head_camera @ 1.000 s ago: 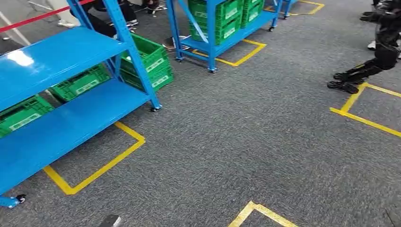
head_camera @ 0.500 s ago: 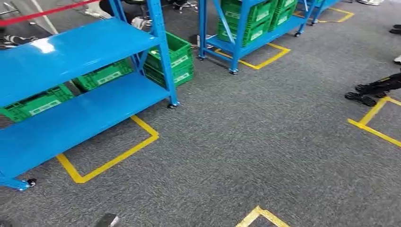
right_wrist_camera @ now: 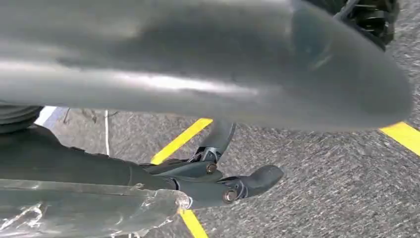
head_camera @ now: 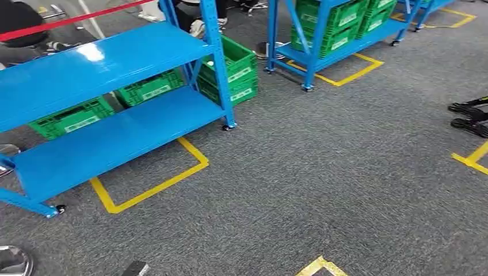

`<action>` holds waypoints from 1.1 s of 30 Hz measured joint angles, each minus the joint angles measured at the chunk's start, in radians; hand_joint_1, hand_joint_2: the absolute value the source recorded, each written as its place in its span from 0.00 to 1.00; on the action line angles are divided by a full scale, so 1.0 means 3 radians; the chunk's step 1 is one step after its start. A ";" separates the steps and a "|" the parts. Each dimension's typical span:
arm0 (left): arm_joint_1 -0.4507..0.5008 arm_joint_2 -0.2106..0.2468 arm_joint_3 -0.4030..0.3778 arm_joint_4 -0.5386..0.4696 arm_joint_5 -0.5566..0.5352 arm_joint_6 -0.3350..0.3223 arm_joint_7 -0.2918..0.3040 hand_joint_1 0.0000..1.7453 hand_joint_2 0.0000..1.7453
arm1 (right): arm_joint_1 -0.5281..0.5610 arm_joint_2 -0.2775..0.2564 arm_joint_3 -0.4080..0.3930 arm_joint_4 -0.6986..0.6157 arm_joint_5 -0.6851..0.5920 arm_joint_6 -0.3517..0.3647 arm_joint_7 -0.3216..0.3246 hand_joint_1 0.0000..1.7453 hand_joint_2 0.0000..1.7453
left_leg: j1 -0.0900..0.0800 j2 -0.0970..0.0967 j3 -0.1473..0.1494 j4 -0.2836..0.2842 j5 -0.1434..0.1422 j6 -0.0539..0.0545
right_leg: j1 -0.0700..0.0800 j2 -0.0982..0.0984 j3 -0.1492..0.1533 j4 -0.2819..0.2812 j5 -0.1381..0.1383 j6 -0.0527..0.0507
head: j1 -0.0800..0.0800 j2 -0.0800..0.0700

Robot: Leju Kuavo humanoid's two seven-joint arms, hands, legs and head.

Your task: Take the parts from the cabinet and place them on the table.

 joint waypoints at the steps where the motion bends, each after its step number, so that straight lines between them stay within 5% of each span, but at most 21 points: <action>1: 0.0008 0.0000 -0.0003 0.0001 0.0000 -0.0003 0.0000 0.00 0.00 | 0.0000 -0.0001 0.0000 0.0005 0.0001 0.0000 0.0000 0.00 0.00 | 0.0000 0.0002 -0.0057 0.0111 -0.0004 0.0000 | 0.0004 -0.0026 0.0000 0.0000 0.0000 0.0000 | 0.0000 0.0000; 3: 0.0022 0.0001 -0.0011 0.0000 -0.0015 0.0000 0.0000 0.00 0.00 | -0.0005 -0.0001 -0.0001 0.0013 -0.0024 0.0000 0.0000 0.00 0.00 | -0.0001 0.0007 0.0048 -0.0102 0.0190 0.0007 | 0.0005 -0.0065 0.0005 0.0000 -0.0003 0.0000 | -0.0003 0.0000; 5: 0.0015 0.0004 -0.0024 0.0000 -0.0031 0.0008 0.0000 0.00 0.00 | -0.0014 0.0000 -0.0004 0.0031 -0.0045 0.0000 -0.0003 0.00 0.00 | -0.0004 0.0096 0.0357 -0.0675 0.0467 0.0029 | 0.0006 -0.0111 0.0023 0.0000 -0.0010 0.0014 | -0.0003 0.0000; 6: 0.0006 0.0001 -0.0025 0.0000 -0.0032 0.0014 0.0000 0.00 0.00 | -0.0014 0.0000 -0.0005 0.0036 -0.0051 -0.0003 -0.0011 0.00 0.00 | -0.0017 0.0210 0.0445 -0.0844 0.0479 0.0035 | 0.0030 -0.0124 0.0025 0.0007 -0.0021 0.0036 | -0.0010 0.0000; 10: 0.0016 -0.0015 -0.0031 0.0000 -0.0037 0.0015 -0.0033 0.00 0.00 | -0.0025 0.0000 -0.0011 0.0061 -0.0042 -0.0033 0.0018 0.00 0.00 | -0.0035 0.0124 0.0447 -0.0915 0.0462 0.0115 | 0.0033 -0.0205 0.0043 -0.0009 -0.0021 0.0114 | -0.0004 0.0000; 11: 0.0025 -0.0019 -0.0032 0.0000 -0.0025 0.0014 -0.0060 0.00 0.00 | -0.0024 0.0000 -0.0011 0.0062 -0.0030 -0.0038 0.0041 0.00 0.00 | -0.0011 0.0107 0.0465 -0.0938 0.0478 0.0140 | 0.0020 -0.0175 0.0030 0.0012 -0.0051 0.0138 | -0.0009 0.0000; 13: 0.0015 -0.0020 -0.0031 0.0000 -0.0010 0.0015 -0.0087 0.00 0.00 | -0.0023 -0.0001 -0.0014 0.0062 -0.0033 -0.0047 0.0072 0.00 0.00 | -0.0010 0.0069 0.0463 -0.0938 0.0483 0.0173 | 0.0015 -0.0031 -0.0114 0.0345 -0.0252 0.0160 | 0.0028 0.0000; 15: 0.0013 -0.0027 -0.0032 0.0000 -0.0009 0.0014 -0.0097 0.00 0.00 | -0.0016 -0.0001 -0.0020 0.0062 -0.0045 -0.0047 0.0089 0.00 0.00 | -0.0011 0.0026 0.0462 -0.0937 0.0480 0.0181 | 0.0016 0.0012 -0.0378 0.0891 -0.0480 0.0178 | 0.0033 0.0000; 16: 0.0018 -0.0027 -0.0032 0.0000 -0.0009 0.0014 -0.0097 0.00 0.00 | -0.0011 -0.0001 -0.0023 0.0062 -0.0047 -0.0046 0.0090 0.00 0.00 | -0.0011 0.0001 0.0464 -0.0937 0.0479 0.0182 | 0.0016 0.0015 -0.0461 0.1040 -0.0504 0.0180 | 0.0032 0.0000; 18: 0.0023 -0.0027 -0.0031 0.0000 -0.0009 0.0014 -0.0095 0.00 0.00 | -0.0006 -0.0001 -0.0025 0.0062 -0.0048 -0.0046 0.0094 0.00 0.00 | -0.0007 -0.0057 0.0473 -0.0935 0.0478 0.0179 | 0.0009 0.0016 -0.0391 0.0846 -0.0314 0.0178 | 0.0034 0.0000; 20: 0.0017 -0.0029 -0.0032 0.0000 -0.0010 0.0013 -0.0047 0.00 0.00 | -0.0011 -0.0005 -0.0027 0.0062 -0.0051 -0.0036 0.0084 0.00 0.00 | 0.0004 -0.0118 0.0491 -0.0929 0.0471 0.0152 | -0.0010 0.0072 -0.0109 0.0269 -0.0018 0.0178 | 0.0033 0.0000; 21: 0.0016 -0.0025 -0.0031 0.0000 -0.0011 0.0014 -0.0023 0.00 0.00 | -0.0009 -0.0005 -0.0025 0.0064 -0.0051 -0.0028 0.0065 0.00 0.00 | 0.0001 -0.0135 0.0489 -0.0923 0.0462 0.0130 | -0.0035 0.0216 -0.0012 0.0062 -0.0006 0.0186 | 0.0042 0.0000; 22: 0.0010 -0.0023 -0.0032 0.0000 -0.0017 0.0015 -0.0006 0.00 0.00 | -0.0013 -0.0004 -0.0025 0.0065 -0.0051 -0.0018 0.0046 0.00 0.00 | -0.0017 -0.0163 0.0469 -0.0893 0.0456 0.0109 | -0.0036 0.0244 0.0011 0.0020 -0.0019 0.0157 | 0.0046 0.0000; 26: 0.0022 -0.0018 -0.0031 0.0000 -0.0023 0.0020 0.0013 0.00 0.00 | -0.0018 -0.0004 -0.0025 0.0079 -0.0039 0.0010 0.0001 0.00 0.00 | 0.0008 -0.0229 0.0450 -0.0931 0.0484 0.0034 | -0.0026 0.0149 0.0006 0.0012 0.0007 0.0059 | 0.0039 0.0000; 27: 0.0021 -0.0015 -0.0032 0.0000 -0.0027 0.0020 0.0013 0.00 0.00 | -0.0022 -0.0004 -0.0023 0.0089 -0.0023 0.0010 -0.0001 0.00 0.00 | -0.0002 -0.0122 0.0423 -0.0865 0.0423 0.0023 | -0.0026 0.0120 0.0009 0.0008 0.0009 0.0033 | 0.0025 0.0000; 30: 0.0002 -0.0017 -0.0032 0.0000 -0.0029 0.0020 0.0011 0.00 0.00 | -0.0013 -0.0006 -0.0019 0.0107 0.0014 -0.0004 0.0020 0.00 0.00 | -0.0004 0.0003 0.0047 -0.0095 0.0026 -0.0006 | -0.0009 0.0015 -0.0001 0.0008 0.0004 0.0002 | -0.0006 0.0000; 32: 0.0013 -0.0014 -0.0032 0.0000 -0.0031 0.0020 0.0011 0.00 0.00 | -0.0008 -0.0015 -0.0020 0.0114 0.0022 -0.0028 0.0047 0.00 0.00 | -0.0004 0.0007 -0.0064 0.0130 0.0003 -0.0006 | -0.0002 -0.0041 -0.0002 0.0009 0.0002 -0.0001 | -0.0006 0.0000; 33: 0.0020 -0.0009 -0.0031 0.0000 -0.0031 0.0020 0.0011 0.00 0.00 | -0.0009 -0.0017 -0.0020 0.0116 0.0023 -0.0036 0.0067 0.00 0.00 | -0.0004 0.0009 -0.0013 0.0026 0.0104 0.0000 | -0.0001 -0.0063 -0.0001 0.0009 0.0001 0.0000 | -0.0008 0.0000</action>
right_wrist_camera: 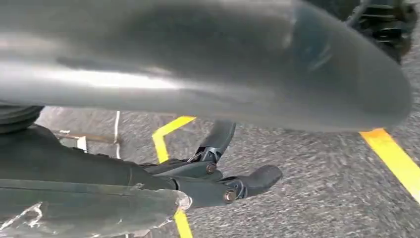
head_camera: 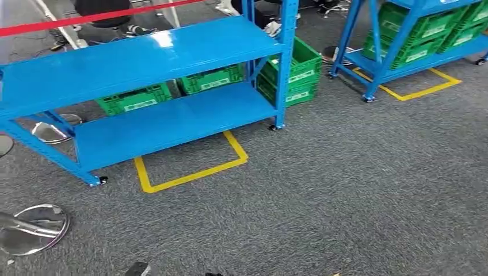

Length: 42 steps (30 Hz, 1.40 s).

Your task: Take the parts from the cabinet and place them on the table.

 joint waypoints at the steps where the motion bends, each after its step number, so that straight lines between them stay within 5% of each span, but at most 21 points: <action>1: 0.0002 0.0009 0.0000 0.0000 0.0010 -0.0001 -0.0001 0.00 0.00 | -0.0004 0.0000 0.0000 0.0001 0.0000 0.0002 0.0011 0.00 0.00 | -0.0001 0.0009 0.0130 -0.0253 0.0158 0.0010 | 0.0000 -0.0021 0.0006 0.0000 -0.0001 0.0003 | 0.0001 0.0000; 3: -0.0007 0.0017 0.0004 0.0000 0.0082 -0.0020 -0.0001 0.00 0.00 | -0.0007 0.0000 0.0003 0.0003 0.0023 0.0046 0.0000 0.00 0.00 | -0.0004 0.0145 0.0445 -0.0819 0.0388 0.0034 | 0.0005 -0.0060 0.0027 0.0000 -0.0011 0.0021 | -0.0001 0.0000; 4: -0.0022 0.0017 0.0009 0.0000 0.0103 -0.0029 -0.0001 0.00 0.00 | -0.0006 -0.0004 0.0008 0.0004 0.0047 0.0066 -0.0019 0.00 0.00 | -0.0031 0.0214 0.0494 -0.0949 0.0339 0.0039 | 0.0036 -0.0070 0.0022 0.0019 -0.0027 0.0047 | -0.0009 0.0000; 8: -0.0010 0.0018 0.0018 0.0000 0.0118 -0.0056 0.0003 0.00 0.00 | -0.0009 -0.0006 0.0036 0.0024 0.0117 0.0097 -0.0060 0.00 0.00 | -0.0023 0.0113 0.0479 -0.0959 0.0369 0.0130 | 0.0031 -0.0143 0.0053 -0.0024 -0.0022 0.0123 | -0.0003 0.0000; 9: -0.0005 0.0019 0.0019 0.0000 0.0109 -0.0061 0.0001 0.00 0.00 | -0.0007 -0.0006 0.0051 0.0030 0.0145 0.0099 -0.0070 0.00 0.00 | -0.0008 0.0096 0.0483 -0.0967 0.0379 0.0149 | 0.0019 -0.0074 0.0027 0.0027 -0.0063 0.0143 | 0.0011 0.0000; 12: -0.0018 0.0014 0.0018 0.0000 0.0083 -0.0060 -0.0009 0.00 0.00 | -0.0002 -0.0009 0.0092 0.0066 0.0198 0.0080 -0.0053 0.00 0.00 | -0.0006 0.0035 0.0480 -0.0966 0.0376 0.0182 | 0.0012 0.0062 -0.0295 0.0734 -0.0431 0.0163 | 0.0032 0.0000; 14: -0.0011 0.0009 0.0018 0.0000 0.0075 -0.0046 -0.0009 0.00 0.00 | 0.0002 -0.0014 0.0093 0.0099 0.0209 0.0044 -0.0003 0.00 0.00 | -0.0007 -0.0015 0.0484 -0.0965 0.0375 0.0183 | 0.0015 0.0076 -0.0453 0.1033 -0.0493 0.0166 | 0.0037 0.0000; 16: -0.0008 0.0008 0.0019 0.0000 0.0078 -0.0039 -0.0013 0.00 0.00 | 0.0009 -0.0018 0.0095 0.0116 0.0223 0.0031 0.0016 0.00 0.00 | -0.0004 -0.0075 0.0495 -0.0964 0.0374 0.0180 | 0.0009 0.0078 -0.0321 0.0729 -0.0263 0.0158 | 0.0037 0.0000; 18: -0.0010 0.0004 0.0020 0.0000 0.0126 -0.0055 -0.0059 0.00 0.00 | 0.0005 -0.0022 0.0103 0.0122 0.0231 0.0025 0.0016 0.00 0.00 | 0.0006 -0.0134 0.0511 -0.0954 0.0362 0.0149 | -0.0011 0.0166 -0.0026 0.0128 0.0024 0.0161 | 0.0038 0.0000; 19: -0.0012 0.0008 0.0024 0.0000 0.0202 -0.0095 -0.0127 0.00 0.00 | 0.0005 -0.0022 0.0107 0.0139 0.0237 0.0025 0.0015 0.00 0.00 | -0.0014 -0.0153 0.0499 -0.0942 0.0355 0.0124 | -0.0021 0.0284 0.0024 0.0020 -0.0042 0.0170 | 0.0041 0.0000; 23: 0.0000 0.0004 0.0089 0.0000 0.0351 -0.0175 -0.0286 0.00 0.00 | 0.0002 -0.0020 0.0094 0.0147 0.0086 0.0003 -0.0041 0.00 0.00 | 0.0011 -0.0221 0.0478 -0.0968 0.0390 0.0045 | -0.0001 0.0219 0.0023 0.0004 -0.0005 0.0069 | 0.0036 0.0000; 24: 0.0005 0.0005 0.0094 0.0000 0.0350 -0.0182 -0.0296 0.00 0.00 | 0.0001 -0.0019 0.0092 0.0149 0.0078 0.0004 -0.0047 0.00 0.00 | 0.0011 -0.0172 0.0472 -0.0947 0.0365 0.0031 | -0.0014 0.0187 0.0028 -0.0007 0.0004 0.0043 | 0.0037 0.0000; 26: -0.0005 0.0003 0.0094 0.0000 0.0303 -0.0189 -0.0304 0.00 0.00 | -0.0001 -0.0020 0.0092 0.0149 0.0080 0.0004 -0.0056 0.00 0.00 | 0.0001 -0.0025 0.0315 -0.0635 0.0165 0.0005 | -0.0009 0.0142 0.0024 -0.0007 0.0000 0.0007 | -0.0014 0.0000; 28: -0.0008 -0.0001 0.0089 0.0000 0.0246 -0.0184 -0.0306 0.00 0.00 | 0.0008 -0.0022 0.0089 0.0147 0.0080 0.0004 -0.0063 0.00 0.00 | 0.0002 -0.0005 0.0049 -0.0109 -0.0053 -0.0005 | 0.0003 0.0068 0.0022 -0.0007 -0.0006 -0.0006 | -0.0013 0.0000; 29: -0.0001 0.0000 0.0086 0.0000 0.0233 -0.0175 -0.0305 0.00 0.00 | 0.0009 -0.0024 0.0086 0.0147 0.0080 0.0004 -0.0071 0.00 0.00 | 0.0002 -0.0004 -0.0014 0.0009 -0.0063 -0.0004 | 0.0007 0.0039 0.0023 -0.0007 -0.0009 -0.0010 | -0.0015 0.0000; 31: 0.0009 0.0001 0.0085 0.0000 0.0206 -0.0153 -0.0286 0.00 0.00 | 0.0005 -0.0028 0.0084 0.0146 0.0080 0.0004 -0.0093 0.00 0.00 | 0.0001 -0.0001 0.0050 -0.0142 0.0104 0.0007 | 0.0009 -0.0002 0.0028 -0.0006 -0.0013 -0.0007 | -0.0014 0.0000; 33: 0.0009 0.0005 0.0085 0.0000 0.0198 -0.0131 -0.0278 0.00 0.00 | -0.0003 -0.0028 0.0084 0.0146 0.0080 0.0004 -0.0109 0.00 0.00 | -0.0005 0.0075 0.0330 -0.0674 0.0386 0.0034 | 0.0009 -0.0043 0.0044 -0.0007 -0.0020 0.0005 | -0.0015 0.0000; 34: 0.0003 0.0005 0.0085 0.0000 0.0198 -0.0130 -0.0277 0.00 0.00 | -0.0003 -0.0028 0.0084 0.0146 0.0080 0.0004 -0.0113 0.00 0.00 | -0.0019 0.0203 0.0438 -0.0875 0.0408 0.0045 | 0.0022 -0.0058 0.0051 -0.0005 -0.0027 0.0021 | -0.0017 0.0000; 39: 0.0010 0.0001 0.0081 0.0000 0.0188 -0.0130 -0.0266 0.00 0.00 | -0.0009 -0.0029 0.0084 0.0142 0.0080 0.0004 -0.0117 0.00 0.00 | -0.0019 0.0112 0.0455 -0.0973 0.0407 0.0151 | 0.0030 -0.0112 0.0057 -0.0021 -0.0046 0.0128 | -0.0024 0.0000; 40: 0.0011 0.0005 0.0083 0.0000 0.0188 -0.0128 -0.0264 0.00 0.00 | -0.0008 -0.0029 0.0084 0.0142 0.0080 0.0004 -0.0118 0.00 0.00 | -0.0014 0.0099 0.0455 -0.0973 0.0410 0.0167 | 0.0028 -0.0019 0.0031 0.0057 -0.0110 0.0147 | 0.0000 0.0000; 42: -0.0002 0.0005 0.0081 0.0000 0.0188 -0.0125 -0.0256 0.00 0.00 | -0.0004 -0.0031 0.0084 0.0142 0.0080 0.0004 -0.0117 0.00 0.00 | -0.0014 0.0051 0.0451 -0.0973 0.0416 0.0192 | 0.0022 0.0061 -0.0185 0.0545 -0.0374 0.0162 | 0.0010 0.0000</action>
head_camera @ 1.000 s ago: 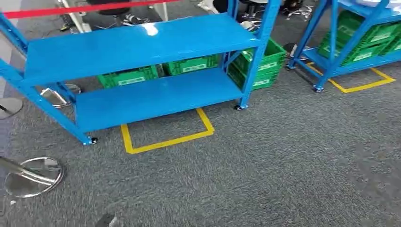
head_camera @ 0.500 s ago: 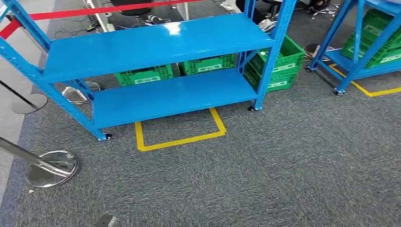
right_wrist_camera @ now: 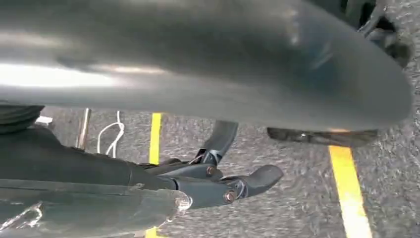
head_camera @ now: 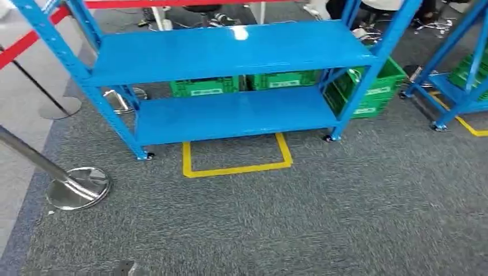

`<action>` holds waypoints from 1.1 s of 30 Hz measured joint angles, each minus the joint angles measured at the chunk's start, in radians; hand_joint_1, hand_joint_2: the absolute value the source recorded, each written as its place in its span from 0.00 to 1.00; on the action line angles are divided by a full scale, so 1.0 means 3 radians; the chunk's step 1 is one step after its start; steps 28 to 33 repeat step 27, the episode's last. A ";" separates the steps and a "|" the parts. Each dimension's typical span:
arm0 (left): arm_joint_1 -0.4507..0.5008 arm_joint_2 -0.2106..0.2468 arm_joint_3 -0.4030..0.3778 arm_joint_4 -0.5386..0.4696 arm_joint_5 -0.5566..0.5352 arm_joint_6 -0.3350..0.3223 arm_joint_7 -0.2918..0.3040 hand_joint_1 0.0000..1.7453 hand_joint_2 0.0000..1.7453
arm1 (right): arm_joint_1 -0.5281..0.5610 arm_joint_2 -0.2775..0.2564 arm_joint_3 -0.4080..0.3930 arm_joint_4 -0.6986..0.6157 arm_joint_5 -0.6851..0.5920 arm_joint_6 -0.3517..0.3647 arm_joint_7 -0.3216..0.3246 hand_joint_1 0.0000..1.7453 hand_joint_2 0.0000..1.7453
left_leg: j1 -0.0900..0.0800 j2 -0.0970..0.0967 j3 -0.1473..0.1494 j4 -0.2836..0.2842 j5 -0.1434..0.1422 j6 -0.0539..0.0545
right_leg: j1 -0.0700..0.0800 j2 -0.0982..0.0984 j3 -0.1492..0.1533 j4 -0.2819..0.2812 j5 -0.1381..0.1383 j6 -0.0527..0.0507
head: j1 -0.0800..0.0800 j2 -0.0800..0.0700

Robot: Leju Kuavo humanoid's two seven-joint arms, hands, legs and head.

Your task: Take the parts from the cabinet and place them on the table.

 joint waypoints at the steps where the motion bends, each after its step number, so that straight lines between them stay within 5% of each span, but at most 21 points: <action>1: -0.0001 -0.0001 0.0000 0.0000 -0.0001 0.0001 0.0021 0.00 0.00 | 0.0003 -0.0003 -0.0001 0.0000 0.0000 0.0000 0.0000 0.00 0.00 | -0.0001 -0.0020 -0.0002 0.0001 -0.0003 0.0004 | 0.0003 0.0013 -0.0133 0.0277 -0.0109 0.0009 | 0.0005 0.0000; 2: 0.0001 -0.0001 0.0000 0.0000 0.0000 0.0008 0.0053 0.00 0.00 | 0.0007 -0.0003 -0.0001 0.0000 0.0005 0.0001 0.0005 0.00 0.00 | -0.0001 -0.0048 0.0001 0.0001 -0.0003 0.0004 | 0.0003 0.0016 -0.0239 0.0477 -0.0155 0.0011 | 0.0010 0.0000; 3: 0.0002 -0.0003 0.0001 0.0000 0.0017 0.0017 0.0139 0.00 0.00 | 0.0009 -0.0003 -0.0003 0.0000 0.0026 0.0010 0.0023 0.00 0.00 | -0.0001 -0.0075 0.0003 0.0002 -0.0003 0.0004 | 0.0002 0.0016 -0.0258 0.0482 -0.0103 0.0011 | 0.0010 0.0000; 4: 0.0001 -0.0003 0.0003 0.0000 0.0055 0.0023 0.0221 0.00 0.00 | 0.0008 -0.0004 -0.0003 0.0000 0.0059 0.0026 0.0046 0.00 0.00 | 0.0002 -0.0106 0.0007 0.0003 -0.0002 0.0003 | -0.0002 0.0016 -0.0202 0.0340 0.0013 0.0011 | 0.0012 0.0000; 6: -0.0015 -0.0020 0.0070 0.0009 0.0502 -0.0052 0.0364 0.00 0.00 | 0.0005 -0.0010 0.0004 0.0000 0.0103 0.0045 0.0069 0.00 0.00 | 0.0012 -0.0170 0.0019 0.0010 -0.0005 -0.0015 | -0.0020 0.0053 0.0081 -0.0256 0.0329 0.0009 | 0.0010 0.0000; 7: -0.0026 -0.0036 0.0129 0.0014 0.0722 -0.0083 0.0370 0.00 0.00 | 0.0005 -0.0010 0.0004 0.0005 0.0083 0.0042 0.0064 0.00 0.00 | 0.0013 -0.0196 0.0015 0.0020 -0.0011 -0.0037 | -0.0042 0.0155 0.0194 -0.0502 0.0385 0.0020 | 0.0013 0.0000; 8: -0.0036 -0.0060 0.0171 0.0015 0.0828 -0.0098 0.0355 0.00 0.00 | 0.0002 -0.0010 0.0001 0.0023 0.0054 0.0032 0.0051 0.00 0.00 | -0.0007 -0.0222 -0.0002 0.0049 -0.0022 -0.0062 | -0.0039 0.0205 0.0213 -0.0550 0.0349 0.0001 | 0.0014 0.0000; 9: -0.0030 -0.0088 0.0168 0.0014 0.0752 -0.0108 0.0317 0.00 0.00 | 0.0000 -0.0009 0.0000 0.0025 0.0037 0.0020 0.0043 0.00 0.00 | -0.0006 -0.0239 -0.0010 0.0037 -0.0006 -0.0083 | -0.0036 0.0174 0.0218 -0.0543 0.0357 -0.0027 | 0.0004 0.0000; 10: -0.0015 -0.0120 0.0161 0.0015 0.0672 -0.0123 0.0291 0.00 1.00 | -0.0002 -0.0008 0.0000 0.0025 0.0031 0.0013 0.0041 0.00 0.00 | 0.0003 -0.0248 -0.0011 0.0020 0.0008 -0.0104 | -0.0022 0.0167 0.0215 -0.0536 0.0362 -0.0051 | 0.0006 0.0000; 12: 0.0010 -0.0146 0.0161 0.0015 0.0617 -0.0131 0.0263 0.00 1.00 | 0.0006 0.0002 -0.0001 0.0027 0.0029 0.0003 0.0039 0.00 0.00 | 0.0013 -0.0274 -0.0018 0.0012 0.0012 -0.0138 | -0.0033 0.0126 0.0218 -0.0555 0.0386 -0.0103 | 0.0010 0.0000; 13: 0.0018 -0.0167 0.0160 0.0017 0.0612 -0.0131 0.0254 0.00 1.00 | 0.0005 0.0006 -0.0004 0.0027 0.0029 -0.0003 0.0039 0.00 0.00 | 0.0009 -0.0182 -0.0038 0.0064 -0.0038 -0.0152 | -0.0037 0.0106 0.0216 -0.0561 0.0393 -0.0122 | 0.0003 0.0000; 14: 0.0015 -0.0183 0.0156 0.0017 0.0594 -0.0130 0.0249 0.00 1.00 | 0.0003 0.0006 -0.0005 0.0027 0.0031 -0.0003 0.0038 0.00 0.00 | 0.0007 -0.0104 -0.0119 0.0235 -0.0160 -0.0167 | -0.0036 0.0083 0.0210 -0.0561 0.0392 -0.0146 | -0.0034 0.0000; 16: 0.0001 -0.0195 0.0139 0.0015 0.0517 -0.0089 0.0266 0.00 1.00 | 0.0013 0.0006 -0.0005 0.0027 0.0032 0.0001 0.0038 0.00 0.00 | 0.0012 -0.0055 -0.0399 0.0804 -0.0437 -0.0188 | -0.0027 0.0012 0.0201 -0.0561 0.0388 -0.0152 | -0.0041 0.0000; 18: 0.0008 -0.0198 0.0095 0.0015 0.0462 -0.0051 0.0326 0.00 1.00 | 0.0018 0.0006 -0.0008 0.0024 0.0034 0.0018 0.0039 0.00 0.00 | 0.0013 -0.0051 -0.0538 0.1092 -0.0496 -0.0194 | -0.0024 -0.0051 0.0199 -0.0561 0.0387 -0.0153 | -0.0039 0.0000; 19: 0.0015 -0.0198 0.0088 0.0015 0.0440 -0.0048 0.0362 0.00 1.00 | 0.0016 0.0008 -0.0009 0.0022 0.0038 0.0033 0.0041 0.00 0.00 | 0.0013 -0.0050 -0.0494 0.1011 -0.0403 -0.0191 | -0.0024 -0.0072 0.0201 -0.0560 0.0386 -0.0151 | -0.0042 0.0000; 21: 0.0015 -0.0193 0.0072 0.0015 0.0386 -0.0038 0.0452 0.00 1.00 | 0.0008 0.0018 -0.0010 0.0020 0.0046 0.0050 0.0042 0.00 0.00 | 0.0012 -0.0018 -0.0214 0.0488 -0.0118 -0.0170 | -0.0025 -0.0121 0.0214 -0.0561 0.0381 -0.0143 | -0.0042 0.0000; 22: 0.0011 -0.0193 0.0047 0.0015 0.0328 -0.0027 0.0532 0.00 1.00 | 0.0005 0.0018 -0.0010 0.0017 0.0051 0.0055 0.0042 0.00 0.00 | 0.0009 0.0068 -0.0049 0.0203 -0.0020 -0.0157 | -0.0023 -0.0142 0.0224 -0.0560 0.0376 -0.0132 | -0.0043 0.0000; 23: -0.0003 -0.0193 0.0009 0.0015 0.0277 -0.0014 0.0625 0.00 1.00 | 0.0005 0.0018 -0.0010 0.0011 0.0052 0.0055 0.0043 0.00 0.00 | -0.0010 0.0179 0.0023 0.0042 -0.0045 -0.0156 | 0.0012 -0.0155 0.0221 -0.0542 0.0360 -0.0102 | -0.0052 0.0000; 27: 0.0004 -0.0203 -0.0065 0.0016 0.0223 0.0013 0.0820 0.00 1.00 | -0.0007 0.0017 -0.0010 0.0001 0.0058 0.0046 0.0056 0.00 0.00 | -0.0017 0.0066 0.0005 0.0023 -0.0039 -0.0051 | 0.0006 -0.0235 0.0258 -0.0584 0.0360 -0.0028 | -0.0041 0.0000; 33: 0.0004 -0.0203 -0.0065 0.0016 0.0223 0.0013 0.0820 0.00 1.00 | -0.0007 0.0017 -0.0010 0.0001 0.0058 0.0046 0.0056 0.00 0.00 | -0.0017 0.0066 0.0005 0.0023 -0.0039 -0.0051 | 0.0006 -0.0235 0.0258 -0.0584 0.0360 -0.0028 | -0.0041 0.0000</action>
